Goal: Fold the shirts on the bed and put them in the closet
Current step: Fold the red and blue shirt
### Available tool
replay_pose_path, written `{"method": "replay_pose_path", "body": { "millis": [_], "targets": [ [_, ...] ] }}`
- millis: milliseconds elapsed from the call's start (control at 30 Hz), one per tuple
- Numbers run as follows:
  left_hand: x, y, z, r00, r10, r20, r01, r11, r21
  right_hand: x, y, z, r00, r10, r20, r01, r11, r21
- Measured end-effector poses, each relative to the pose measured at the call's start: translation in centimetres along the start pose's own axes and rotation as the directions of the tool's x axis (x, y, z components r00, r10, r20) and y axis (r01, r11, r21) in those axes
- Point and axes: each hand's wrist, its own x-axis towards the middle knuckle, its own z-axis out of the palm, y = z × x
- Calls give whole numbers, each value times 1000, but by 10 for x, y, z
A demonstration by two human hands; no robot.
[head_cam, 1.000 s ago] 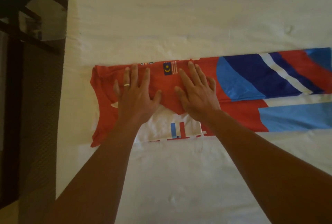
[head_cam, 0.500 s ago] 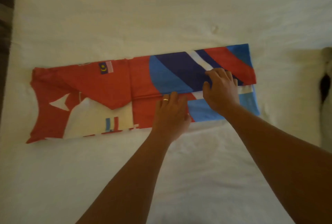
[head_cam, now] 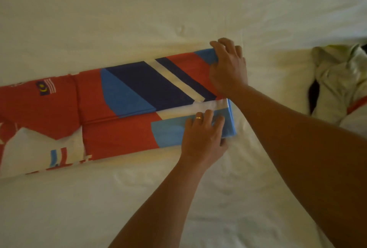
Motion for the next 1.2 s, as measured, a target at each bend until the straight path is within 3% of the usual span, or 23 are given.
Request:
{"method": "replay_pose_path", "body": {
  "millis": [100, 233, 400, 600, 900, 1200],
  "targets": [
    [-1, 11, 9, 996, 16, -85, -15, 1000, 6, 5, 2, -1, 996, 11, 89, -9, 1000, -21],
    [1, 18, 16, 984, 35, -174, -35, 999, 6, 13, 3, -2, 994, 58, 97, -53, 997, -55],
    [-5, 14, 10, 967, -100, -233, 44, 971, -235, 14, -1, -6, 993, 100, 63, -101, 995, 2],
    [-40, 9, -12, 875, -310, -372, 129, 890, -438, -2, -45, -20, 987, 149, 59, -160, 935, 317],
    [-104, -54, -57, 712, -455, -535, 99, 819, -565, -34, -171, 2, 992, 118, 41, -124, 883, 452],
    [-191, -182, -85, 655, -677, -336, 226, 600, -767, -51, -318, 81, 992, 106, 75, -128, 898, 420]
  ]
}}
